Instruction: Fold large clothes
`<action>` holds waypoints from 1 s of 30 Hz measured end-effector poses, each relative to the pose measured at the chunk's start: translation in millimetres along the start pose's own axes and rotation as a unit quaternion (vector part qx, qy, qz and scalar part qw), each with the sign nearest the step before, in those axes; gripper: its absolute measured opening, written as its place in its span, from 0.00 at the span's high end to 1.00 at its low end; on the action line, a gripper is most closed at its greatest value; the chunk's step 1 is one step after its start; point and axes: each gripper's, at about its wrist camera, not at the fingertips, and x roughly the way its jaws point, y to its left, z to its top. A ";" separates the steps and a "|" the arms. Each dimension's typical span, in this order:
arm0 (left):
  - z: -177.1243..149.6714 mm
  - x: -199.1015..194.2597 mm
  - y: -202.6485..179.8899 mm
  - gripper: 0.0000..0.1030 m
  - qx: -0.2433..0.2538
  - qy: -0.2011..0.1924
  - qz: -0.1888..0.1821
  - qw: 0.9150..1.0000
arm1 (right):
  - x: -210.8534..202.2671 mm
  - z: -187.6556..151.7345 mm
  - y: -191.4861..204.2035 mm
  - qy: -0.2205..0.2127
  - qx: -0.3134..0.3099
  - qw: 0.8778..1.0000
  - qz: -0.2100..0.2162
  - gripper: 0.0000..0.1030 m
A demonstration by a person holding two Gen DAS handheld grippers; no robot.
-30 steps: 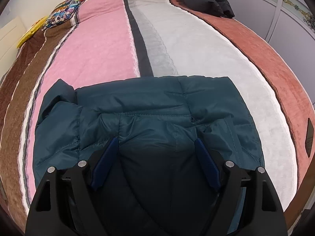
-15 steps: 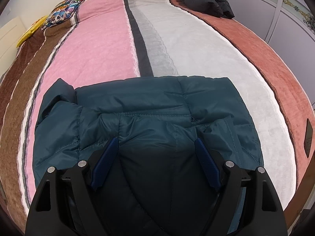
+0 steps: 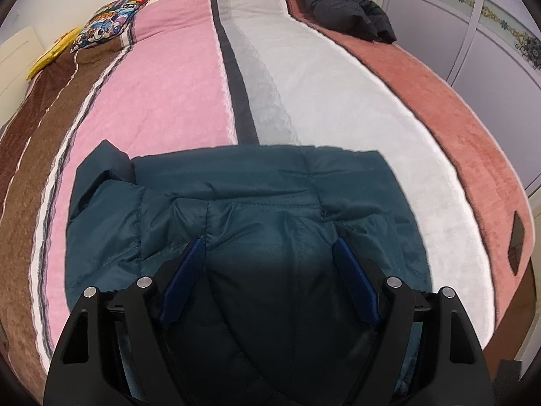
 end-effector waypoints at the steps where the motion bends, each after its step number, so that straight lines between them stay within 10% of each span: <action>1: -0.2 -3.7 0.9 0.25 -0.002 -0.002 -0.002 1.000 | 0.6 -0.3 0.3 0.000 0.000 1.000 0.000 0.79; 16: -43.2 -96.2 59.5 0.25 -0.026 -0.053 -0.037 0.998 | -4.6 -4.9 2.9 -0.010 0.007 1.000 0.004 0.79; 30: -140.7 -98.9 133.4 0.25 -0.133 -0.006 -0.101 0.986 | -10.4 -3.1 3.0 -0.009 0.004 1.000 0.003 0.77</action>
